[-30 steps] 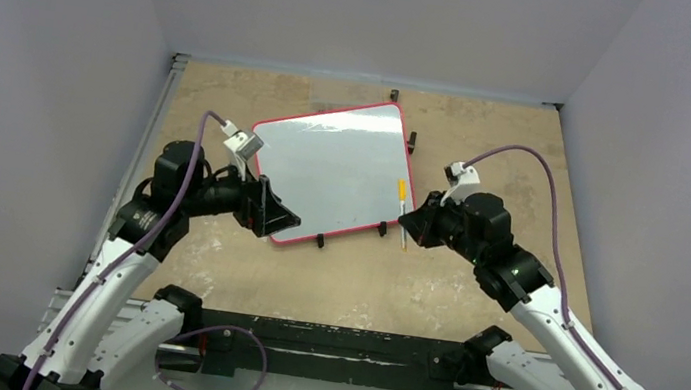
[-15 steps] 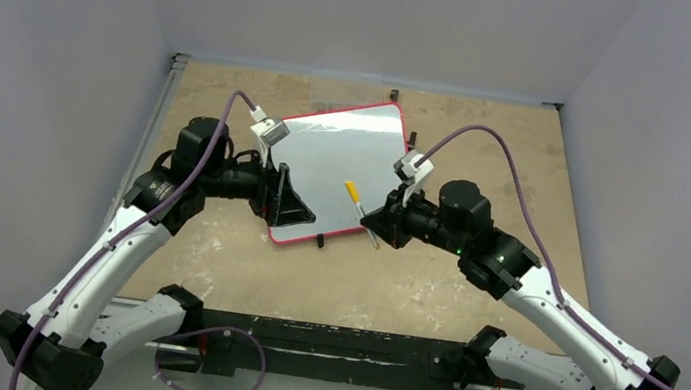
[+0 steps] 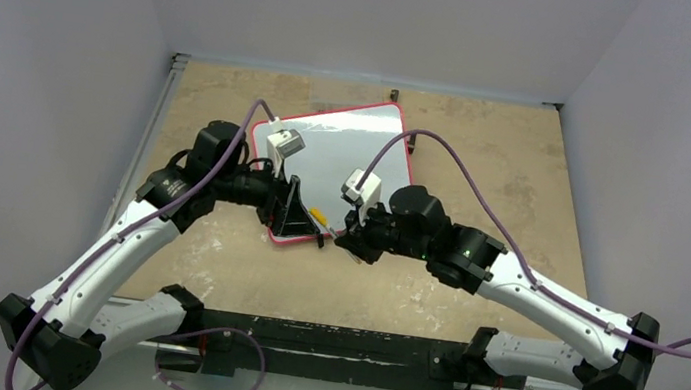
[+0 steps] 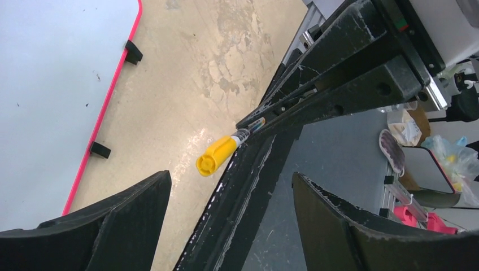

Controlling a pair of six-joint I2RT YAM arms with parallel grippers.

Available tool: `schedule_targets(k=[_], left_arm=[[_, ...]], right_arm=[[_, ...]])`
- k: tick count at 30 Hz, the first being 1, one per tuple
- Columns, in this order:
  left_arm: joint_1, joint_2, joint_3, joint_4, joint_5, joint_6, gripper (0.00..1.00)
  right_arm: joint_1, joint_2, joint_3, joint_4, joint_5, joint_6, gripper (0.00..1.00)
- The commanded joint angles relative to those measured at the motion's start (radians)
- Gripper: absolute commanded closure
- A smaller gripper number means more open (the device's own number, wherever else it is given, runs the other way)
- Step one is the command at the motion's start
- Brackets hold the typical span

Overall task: Write a sentence on the whiteboard
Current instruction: Pass from the right arm to the left

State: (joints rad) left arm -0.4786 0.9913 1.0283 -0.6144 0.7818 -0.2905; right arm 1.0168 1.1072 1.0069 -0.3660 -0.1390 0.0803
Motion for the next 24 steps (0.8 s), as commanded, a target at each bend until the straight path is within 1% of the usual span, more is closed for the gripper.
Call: schedule_targets(k=[1, 8, 19, 24], left_arm=[[-0.003, 0.005, 0.017, 0.007, 0.032, 0.031, 0.21], [-0.004, 0.002, 0.008, 0.013, 0.018, 0.017, 0.24], [-0.004, 0.04, 0.009, 0.037, 0.077, -0.018, 0.38], [-0.004, 0.046, 0.013, 0.013, 0.076, -0.003, 0.49]], right_arm=[[0.039, 0.017, 0.075, -0.018, 0.047, -0.052, 1.0], [0.059, 0.017, 0.074, 0.009, 0.056, -0.054, 1.0], [0.095, 0.036, 0.097, 0.022, 0.052, -0.075, 1.0], [0.101, 0.043, 0.106, 0.036, 0.069, -0.09, 1.0]])
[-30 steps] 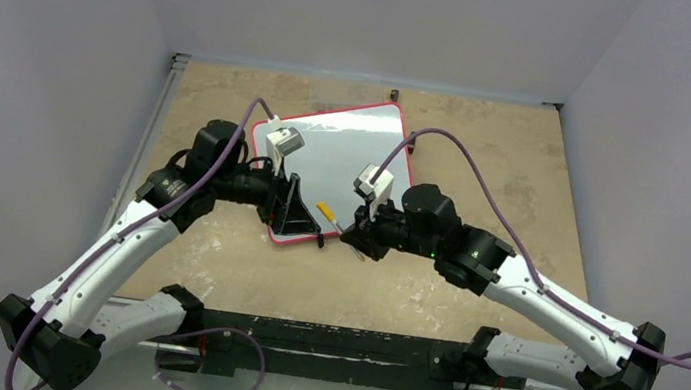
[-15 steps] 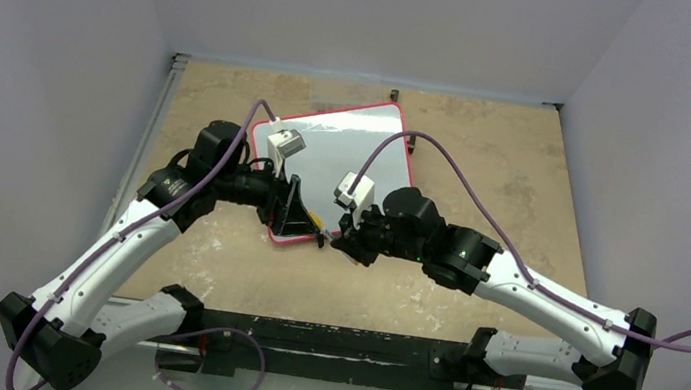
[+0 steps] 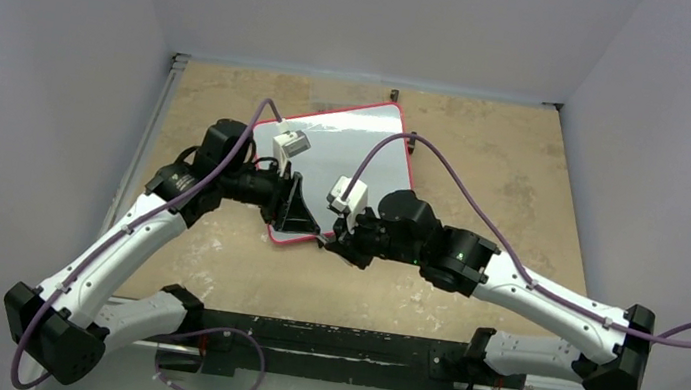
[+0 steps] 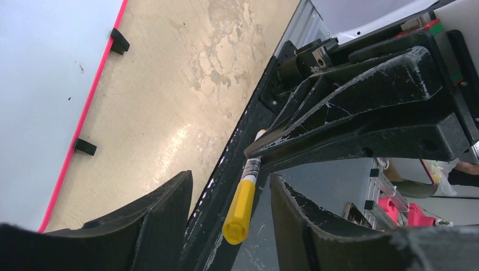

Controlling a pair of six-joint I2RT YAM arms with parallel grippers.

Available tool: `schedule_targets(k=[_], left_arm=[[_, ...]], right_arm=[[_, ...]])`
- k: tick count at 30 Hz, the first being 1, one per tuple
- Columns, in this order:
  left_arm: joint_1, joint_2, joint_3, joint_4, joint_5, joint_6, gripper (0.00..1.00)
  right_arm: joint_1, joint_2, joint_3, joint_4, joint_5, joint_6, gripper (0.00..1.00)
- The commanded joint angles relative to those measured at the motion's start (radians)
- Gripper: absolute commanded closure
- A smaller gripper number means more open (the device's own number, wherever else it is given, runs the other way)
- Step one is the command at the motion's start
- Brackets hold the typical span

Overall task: Write a sentence on the whiteboard
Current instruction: Pass from the right arm to the left, then pass from the left arm to the right

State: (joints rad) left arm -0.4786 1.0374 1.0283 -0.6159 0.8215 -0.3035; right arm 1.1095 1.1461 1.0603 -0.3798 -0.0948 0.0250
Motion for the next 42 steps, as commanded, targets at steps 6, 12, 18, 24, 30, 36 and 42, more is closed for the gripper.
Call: schedule_targets(k=[6, 12, 18, 24, 30, 36, 42], left_arm=[[-0.005, -0.009, -0.009, 0.02, 0.068, 0.005, 0.67], [-0.003, -0.015, -0.022, 0.036, 0.113, -0.01, 1.0], [-0.004, -0.042, -0.027, 0.081, 0.114, -0.044, 1.0], [-0.004, -0.075, -0.01, 0.142, 0.093, -0.097, 1.0], [-0.004, -0.1, 0.047, 0.253, 0.067, -0.203, 1.0], [-0.003, -0.087, 0.121, 0.464, 0.036, -0.373, 1.0], [-0.004, -0.071, 0.147, 0.72, 0.016, -0.56, 1.0]], right_arm=[[0.01, 0.009, 0.067, 0.052, 0.057, -0.067, 1.0], [0.01, -0.006, 0.056, 0.084, 0.081, -0.071, 1.0], [0.01, -0.046, 0.031, 0.131, 0.157, -0.034, 0.74], [0.01, -0.143, -0.071, 0.249, 0.276, 0.125, 0.02], [0.002, -0.279, -0.175, 0.373, 0.313, 0.245, 0.01], [-0.069, -0.331, -0.124, 0.468, 0.171, 0.438, 0.01], [-0.161, -0.301, -0.091, 0.644, 0.01, 0.599, 0.01]])
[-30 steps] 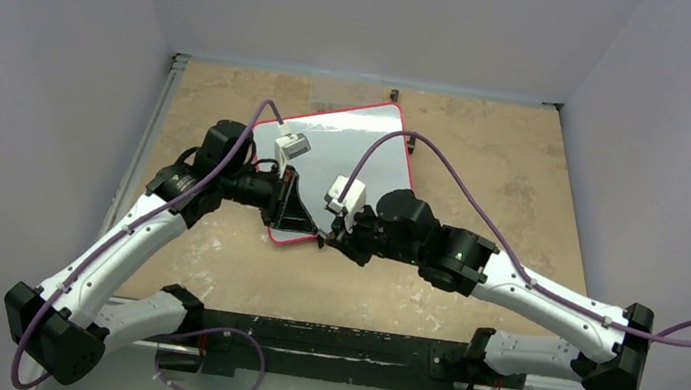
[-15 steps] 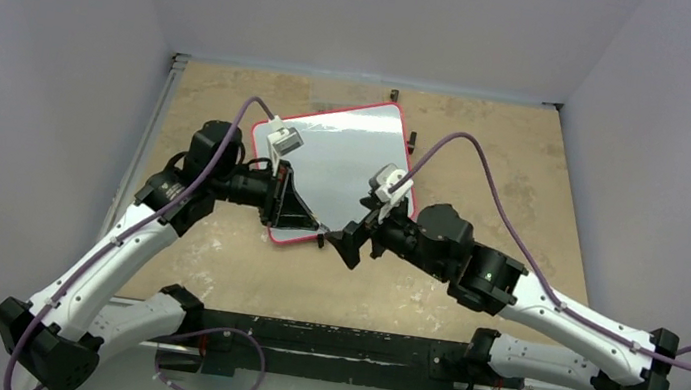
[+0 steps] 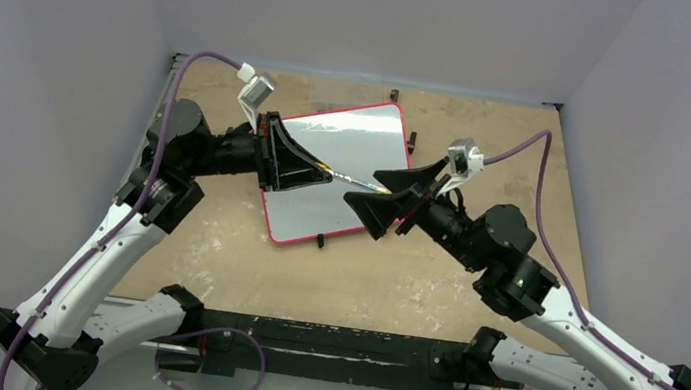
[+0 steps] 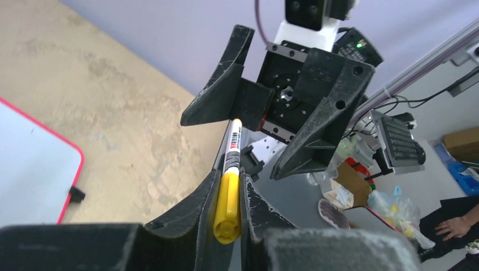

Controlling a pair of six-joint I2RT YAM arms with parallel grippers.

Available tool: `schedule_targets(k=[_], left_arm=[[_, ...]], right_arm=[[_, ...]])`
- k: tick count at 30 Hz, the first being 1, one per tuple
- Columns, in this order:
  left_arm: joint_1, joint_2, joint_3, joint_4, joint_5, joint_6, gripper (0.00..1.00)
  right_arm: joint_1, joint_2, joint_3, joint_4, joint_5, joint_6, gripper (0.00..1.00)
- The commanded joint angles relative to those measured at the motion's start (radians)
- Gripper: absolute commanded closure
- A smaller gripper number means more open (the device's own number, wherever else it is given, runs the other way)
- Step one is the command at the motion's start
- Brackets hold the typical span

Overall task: Write a sentence on the whiteboard
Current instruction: Pass from the left arm to the right

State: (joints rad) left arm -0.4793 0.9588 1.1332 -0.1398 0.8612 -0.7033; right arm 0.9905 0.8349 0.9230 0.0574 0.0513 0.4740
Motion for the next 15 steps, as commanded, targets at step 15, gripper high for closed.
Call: schedule_targets(k=[15], left_arm=[[-0.003, 0.015, -0.05, 0.571, -0.079, -0.368, 1.0]], right_arm=[[-0.053, 0.192, 0.089, 0.637, -0.264, 0.272, 0.36]])
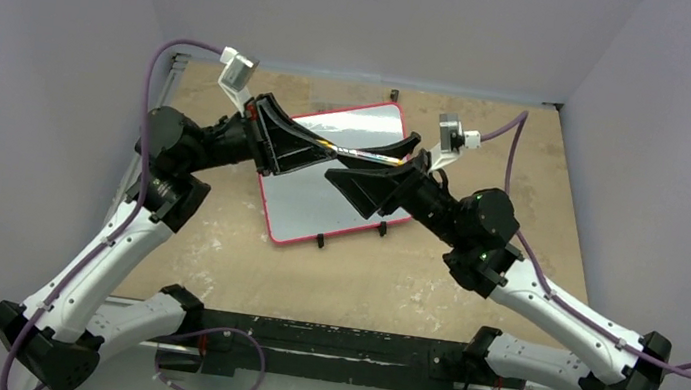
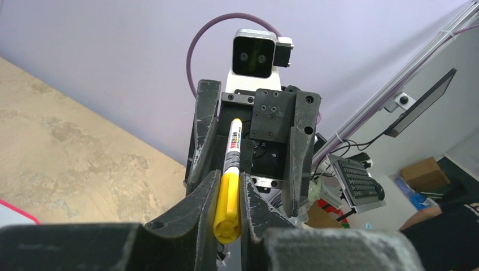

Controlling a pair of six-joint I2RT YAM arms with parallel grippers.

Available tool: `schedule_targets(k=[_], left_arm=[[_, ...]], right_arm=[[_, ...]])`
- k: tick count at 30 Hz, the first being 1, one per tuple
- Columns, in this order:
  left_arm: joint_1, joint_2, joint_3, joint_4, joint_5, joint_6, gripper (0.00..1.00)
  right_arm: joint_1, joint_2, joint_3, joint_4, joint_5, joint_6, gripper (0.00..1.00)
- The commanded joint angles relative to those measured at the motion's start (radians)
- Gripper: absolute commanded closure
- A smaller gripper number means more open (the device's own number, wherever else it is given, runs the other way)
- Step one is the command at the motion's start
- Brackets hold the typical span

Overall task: Write a sentence on the whiteboard
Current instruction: Pass from the left arm to the right

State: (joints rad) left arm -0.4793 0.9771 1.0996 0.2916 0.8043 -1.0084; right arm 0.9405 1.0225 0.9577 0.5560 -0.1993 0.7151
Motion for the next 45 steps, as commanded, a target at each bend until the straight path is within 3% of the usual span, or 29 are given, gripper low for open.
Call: schedule_targets(k=[1, 4, 9, 15, 28, 41, 45], left_arm=[[-0.002, -0.004, -0.017, 0.138, -0.019, -0.061, 1.0], [-0.003, -0.013, -0.014, 0.123, -0.009, -0.05, 1.0], [-0.003, -0.051, -0.006, 0.026, -0.011, 0.019, 1.0], [-0.003, -0.053, -0.006, 0.016, -0.004, 0.027, 1.0], [-0.004, -0.034, 0.005, 0.067, -0.017, -0.002, 1.0], [-0.003, -0.027, 0.008, 0.022, 0.029, 0.03, 1.0], [-0.003, -0.028, 0.019, -0.009, 0.053, 0.052, 1.0]], right_arm=[[-0.003, 0.008, 0.056, 0.14, -0.005, 0.03, 0.37], [-0.003, 0.004, 0.058, 0.141, 0.024, 0.017, 0.41], [-0.007, -0.016, 0.102, 0.034, 0.063, -0.05, 0.57], [-0.009, -0.008, 0.127, 0.01, 0.044, -0.066, 0.65], [-0.009, 0.052, 0.145, 0.0, -0.026, -0.054, 0.6], [-0.009, 0.04, 0.141, -0.008, -0.014, -0.065, 0.87], [-0.009, 0.03, 0.141, -0.01, -0.016, -0.069, 0.88]])
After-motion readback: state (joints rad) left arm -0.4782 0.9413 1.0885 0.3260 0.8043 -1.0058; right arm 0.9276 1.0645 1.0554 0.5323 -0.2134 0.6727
